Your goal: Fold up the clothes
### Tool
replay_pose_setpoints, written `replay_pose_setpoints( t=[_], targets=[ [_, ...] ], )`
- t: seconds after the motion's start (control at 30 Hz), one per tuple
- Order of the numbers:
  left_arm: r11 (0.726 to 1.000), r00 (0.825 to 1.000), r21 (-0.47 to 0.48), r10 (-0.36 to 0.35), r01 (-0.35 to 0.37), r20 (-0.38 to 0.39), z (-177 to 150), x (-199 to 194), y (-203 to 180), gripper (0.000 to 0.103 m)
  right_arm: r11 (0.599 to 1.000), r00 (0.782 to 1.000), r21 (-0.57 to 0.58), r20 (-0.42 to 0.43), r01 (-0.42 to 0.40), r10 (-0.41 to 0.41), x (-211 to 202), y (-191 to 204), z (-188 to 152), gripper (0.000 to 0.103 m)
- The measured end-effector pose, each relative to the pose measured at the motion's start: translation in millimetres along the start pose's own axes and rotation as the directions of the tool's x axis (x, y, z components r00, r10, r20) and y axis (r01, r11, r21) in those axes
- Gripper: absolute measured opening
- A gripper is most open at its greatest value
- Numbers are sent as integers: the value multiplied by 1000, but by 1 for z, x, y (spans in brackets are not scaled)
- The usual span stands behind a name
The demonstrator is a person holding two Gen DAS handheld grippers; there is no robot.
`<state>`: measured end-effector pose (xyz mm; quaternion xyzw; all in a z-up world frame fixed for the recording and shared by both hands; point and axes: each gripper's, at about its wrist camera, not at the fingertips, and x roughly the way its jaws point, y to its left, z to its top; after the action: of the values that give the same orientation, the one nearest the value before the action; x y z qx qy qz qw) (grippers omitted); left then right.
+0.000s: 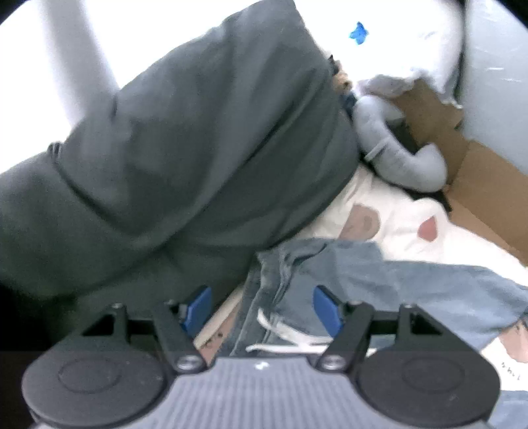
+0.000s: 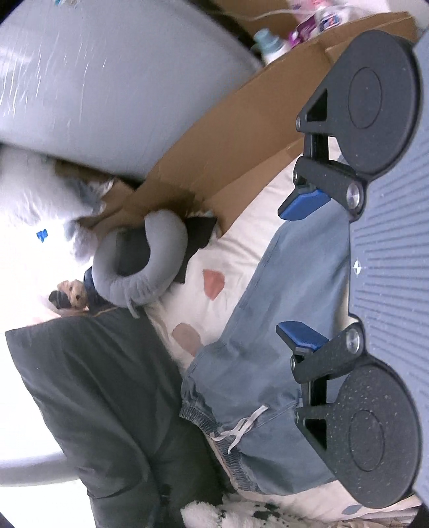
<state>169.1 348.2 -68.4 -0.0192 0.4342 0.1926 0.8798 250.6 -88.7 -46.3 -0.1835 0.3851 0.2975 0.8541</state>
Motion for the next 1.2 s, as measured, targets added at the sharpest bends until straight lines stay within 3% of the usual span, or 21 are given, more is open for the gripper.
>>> replay_pose_setpoints(
  t=[0.3, 0.63, 0.97, 1.2],
  targets=[
    [995, 995, 21, -100, 100, -2, 33, -56, -27, 82, 995, 999, 86, 20, 45, -47, -67, -44, -53, 81],
    [973, 975, 48, -223, 224, -17, 26, -96, -70, 91, 972, 994, 222, 53, 82, -96, -123, -81, -131, 82],
    [946, 948, 75, -314, 317, -53, 1, -87, -107, 91, 902, 982, 416, 90, 115, -167, -147, -120, -196, 82],
    [944, 944, 49, -322, 326, -76, -22, -48, -122, 91, 852, 983, 515, 89, 95, -163, -116, -141, -237, 81]
  ],
)
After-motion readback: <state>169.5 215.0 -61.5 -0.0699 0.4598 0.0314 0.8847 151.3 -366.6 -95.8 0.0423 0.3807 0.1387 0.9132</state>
